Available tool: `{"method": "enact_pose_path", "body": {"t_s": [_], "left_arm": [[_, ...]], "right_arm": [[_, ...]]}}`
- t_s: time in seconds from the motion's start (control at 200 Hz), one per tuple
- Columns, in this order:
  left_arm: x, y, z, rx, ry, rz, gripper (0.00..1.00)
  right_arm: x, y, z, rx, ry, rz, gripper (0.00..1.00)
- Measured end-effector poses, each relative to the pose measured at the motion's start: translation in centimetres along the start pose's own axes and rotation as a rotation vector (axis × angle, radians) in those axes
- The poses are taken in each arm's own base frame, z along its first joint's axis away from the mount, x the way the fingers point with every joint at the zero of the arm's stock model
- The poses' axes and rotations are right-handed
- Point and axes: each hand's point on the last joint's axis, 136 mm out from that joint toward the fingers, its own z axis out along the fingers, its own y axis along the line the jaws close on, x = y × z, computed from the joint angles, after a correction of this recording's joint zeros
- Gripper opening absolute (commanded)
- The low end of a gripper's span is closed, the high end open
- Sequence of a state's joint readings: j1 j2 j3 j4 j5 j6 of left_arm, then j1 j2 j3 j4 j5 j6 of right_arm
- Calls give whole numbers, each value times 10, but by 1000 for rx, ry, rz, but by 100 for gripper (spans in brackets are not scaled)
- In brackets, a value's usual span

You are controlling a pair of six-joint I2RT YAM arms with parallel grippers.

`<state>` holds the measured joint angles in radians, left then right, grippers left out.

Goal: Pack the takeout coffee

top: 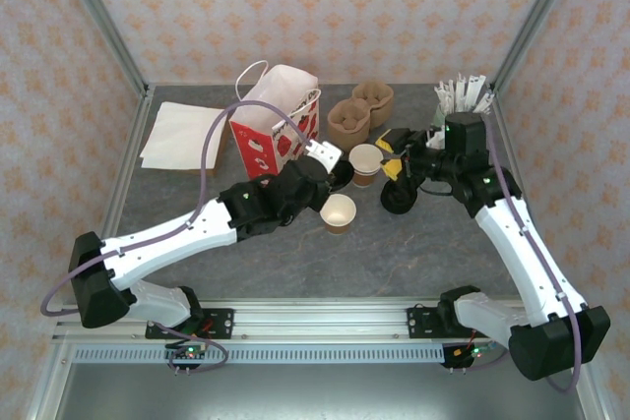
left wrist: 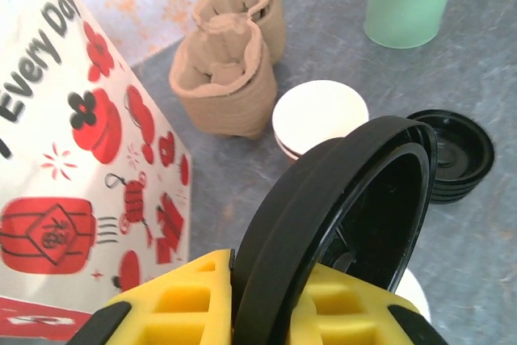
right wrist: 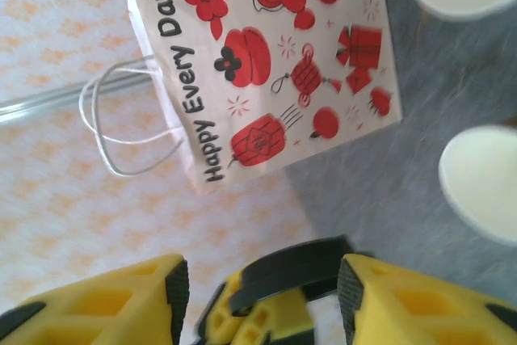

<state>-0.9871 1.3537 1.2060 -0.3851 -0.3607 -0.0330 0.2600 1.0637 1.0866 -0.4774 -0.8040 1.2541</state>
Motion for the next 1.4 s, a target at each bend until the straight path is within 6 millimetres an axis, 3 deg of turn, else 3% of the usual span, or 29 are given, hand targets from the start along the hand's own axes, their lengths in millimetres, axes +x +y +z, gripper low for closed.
{"method": "enact_pose_path", "body": {"t_s": [0.215,0.5,0.746,1.031,1.221,1.401], "left_arm": [[-5,4,-1,-97,-57,122,8],[-14,5,-1,-134,-95,153,8],[-13,0,3,-128,-94,161,8],[-13,-5,2,-122,-100,165,9],[-11,-7,4,-118,-93,170,25],[-11,-22,2,-57,-101,168,44]], "right_arm": [[26,-8,11,24,81,232,54],[44,-1,29,23,142,354,51],[41,-10,49,69,148,422,41],[38,-12,51,76,131,452,26],[35,-12,51,73,115,458,18],[31,-12,52,67,92,444,14]]}}
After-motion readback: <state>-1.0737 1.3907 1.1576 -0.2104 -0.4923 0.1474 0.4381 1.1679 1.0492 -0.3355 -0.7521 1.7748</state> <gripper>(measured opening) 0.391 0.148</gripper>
